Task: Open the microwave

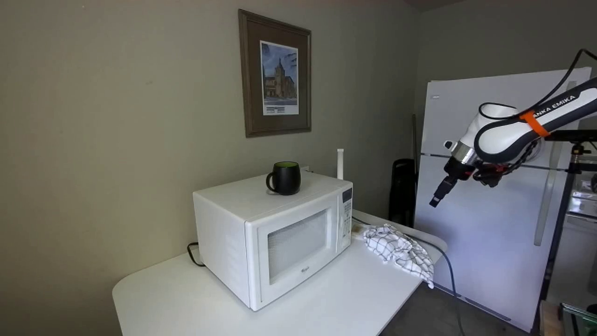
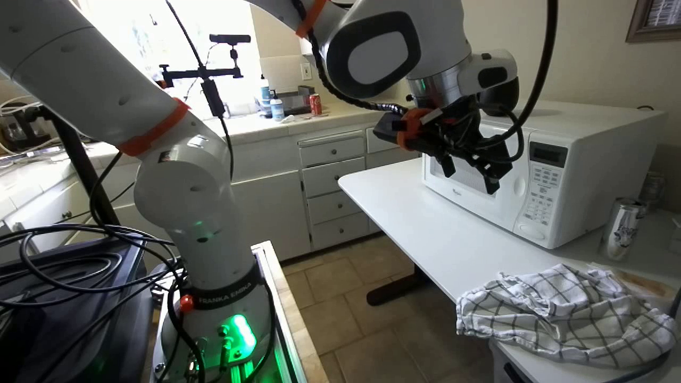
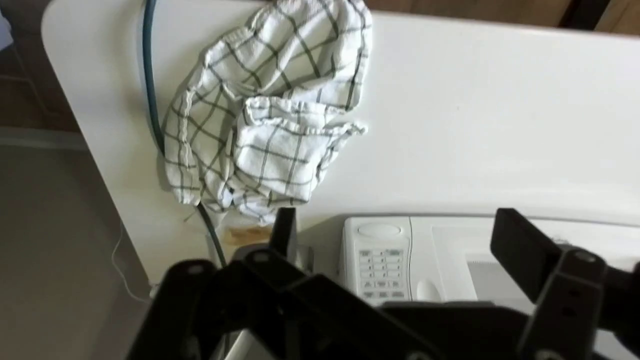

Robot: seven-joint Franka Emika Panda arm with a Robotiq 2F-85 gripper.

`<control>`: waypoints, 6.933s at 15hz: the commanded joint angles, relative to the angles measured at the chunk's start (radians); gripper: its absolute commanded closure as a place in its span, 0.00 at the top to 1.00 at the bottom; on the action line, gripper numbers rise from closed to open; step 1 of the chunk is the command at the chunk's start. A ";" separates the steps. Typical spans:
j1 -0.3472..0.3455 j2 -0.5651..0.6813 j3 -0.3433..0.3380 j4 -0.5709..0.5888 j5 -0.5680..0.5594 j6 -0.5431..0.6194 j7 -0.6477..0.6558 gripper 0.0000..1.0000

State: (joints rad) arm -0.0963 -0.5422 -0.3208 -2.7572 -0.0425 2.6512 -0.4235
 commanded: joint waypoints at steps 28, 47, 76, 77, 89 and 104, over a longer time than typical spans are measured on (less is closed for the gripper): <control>0.735 0.398 -0.516 0.009 0.263 0.715 -0.008 0.19; 1.626 0.492 -1.557 0.004 0.227 0.808 -0.180 0.00; 2.237 -0.187 -2.129 0.332 0.190 1.101 -0.440 0.00; 2.256 -0.203 -2.137 0.343 0.183 1.100 -0.427 0.00; 2.256 -0.183 -2.141 0.335 0.160 1.077 -0.391 0.01; 2.252 -0.227 -2.119 0.414 0.121 1.061 -0.313 0.00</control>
State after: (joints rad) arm 2.1496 -0.7425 -2.4424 -2.3920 0.1046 3.7312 -0.7725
